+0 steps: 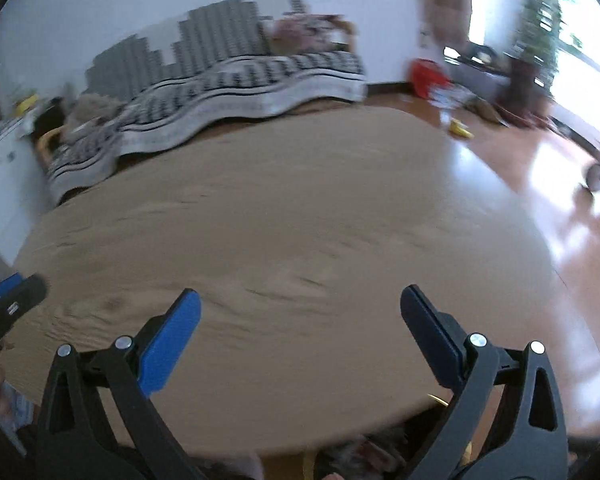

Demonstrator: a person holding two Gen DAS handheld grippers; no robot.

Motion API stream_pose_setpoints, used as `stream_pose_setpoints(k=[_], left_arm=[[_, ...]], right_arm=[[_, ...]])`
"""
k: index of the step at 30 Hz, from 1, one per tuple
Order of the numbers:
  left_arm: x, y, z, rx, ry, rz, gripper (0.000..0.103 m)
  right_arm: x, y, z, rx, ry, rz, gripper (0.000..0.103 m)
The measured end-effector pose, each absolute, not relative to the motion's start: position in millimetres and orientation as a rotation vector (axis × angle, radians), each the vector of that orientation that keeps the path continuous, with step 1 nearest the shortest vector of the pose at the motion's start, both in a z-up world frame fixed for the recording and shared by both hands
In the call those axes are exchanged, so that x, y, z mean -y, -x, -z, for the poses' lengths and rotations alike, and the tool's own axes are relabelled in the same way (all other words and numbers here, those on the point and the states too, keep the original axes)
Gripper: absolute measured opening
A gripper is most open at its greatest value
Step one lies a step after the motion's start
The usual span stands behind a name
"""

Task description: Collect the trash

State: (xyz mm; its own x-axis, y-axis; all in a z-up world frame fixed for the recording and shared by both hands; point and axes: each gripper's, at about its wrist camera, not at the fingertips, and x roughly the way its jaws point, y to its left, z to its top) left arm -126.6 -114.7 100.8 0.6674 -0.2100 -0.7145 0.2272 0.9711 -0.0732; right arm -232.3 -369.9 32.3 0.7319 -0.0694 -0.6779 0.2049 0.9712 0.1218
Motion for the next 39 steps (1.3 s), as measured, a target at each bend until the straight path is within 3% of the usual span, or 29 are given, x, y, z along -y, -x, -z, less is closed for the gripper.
stream_pose_setpoints(k=[4,8,14,23,33,39], left_arm=[[68.4,84.9,-83.7,-0.752,-0.031,0.124,0.097],[30.7,58.7,-53.3,-0.833,-0.063,0.027,0.097],[4.4,30.3,-52.3,-0.807,-0.02,-0.01,0.097],[11.4,31.8,-49.8,-0.808,-0.036,0.056,0.097],[18.6,36.4,-51.5,-0.797,-0.052,0.047,0.097],[38.7,47.0,-53.1,-0.736,-0.2,0.028,0.097]], right_arm=[[316.3,169.7,-37.4,-0.733,-0.216,0.091,0.097],[251.1,116.1,-37.6,-0.692,-0.172,0.06,0.097],[201.6,78.3,-31.1,-0.658,-0.085,0.028,0.097],[231.3,94.1,-12.8,-0.706,-0.173,0.033,0.097],[223.5,103.5,-12.7,-0.731,-0.088,0.02,0.097],[219.5,106.1,-15.1,-0.745,-0.099,0.001,0.097]])
